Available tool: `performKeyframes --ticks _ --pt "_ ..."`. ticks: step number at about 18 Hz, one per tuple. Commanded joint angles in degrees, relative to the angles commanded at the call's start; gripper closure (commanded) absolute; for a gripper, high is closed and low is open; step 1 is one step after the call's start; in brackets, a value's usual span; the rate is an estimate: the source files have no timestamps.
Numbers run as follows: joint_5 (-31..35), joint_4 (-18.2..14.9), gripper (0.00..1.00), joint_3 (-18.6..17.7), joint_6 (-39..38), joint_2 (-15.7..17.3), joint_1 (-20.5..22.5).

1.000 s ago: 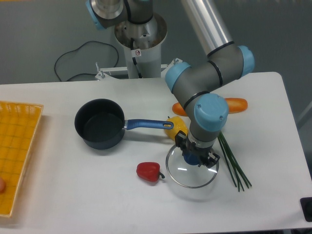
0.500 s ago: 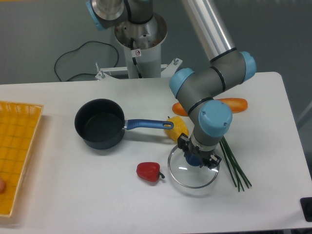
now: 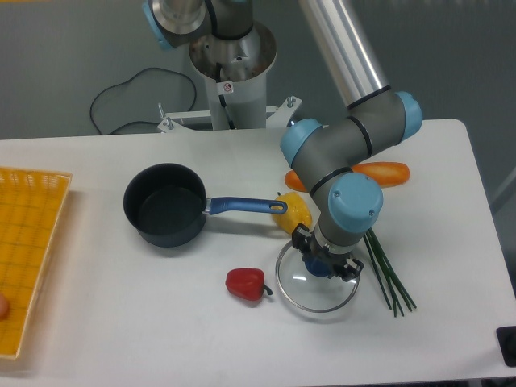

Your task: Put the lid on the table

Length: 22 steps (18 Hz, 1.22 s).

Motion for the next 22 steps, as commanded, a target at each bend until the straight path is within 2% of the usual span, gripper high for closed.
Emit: performKeyframes --ticks 22 --pt "0.09 0.09 0.36 -0.53 -1.32 -1.05 -1.05"
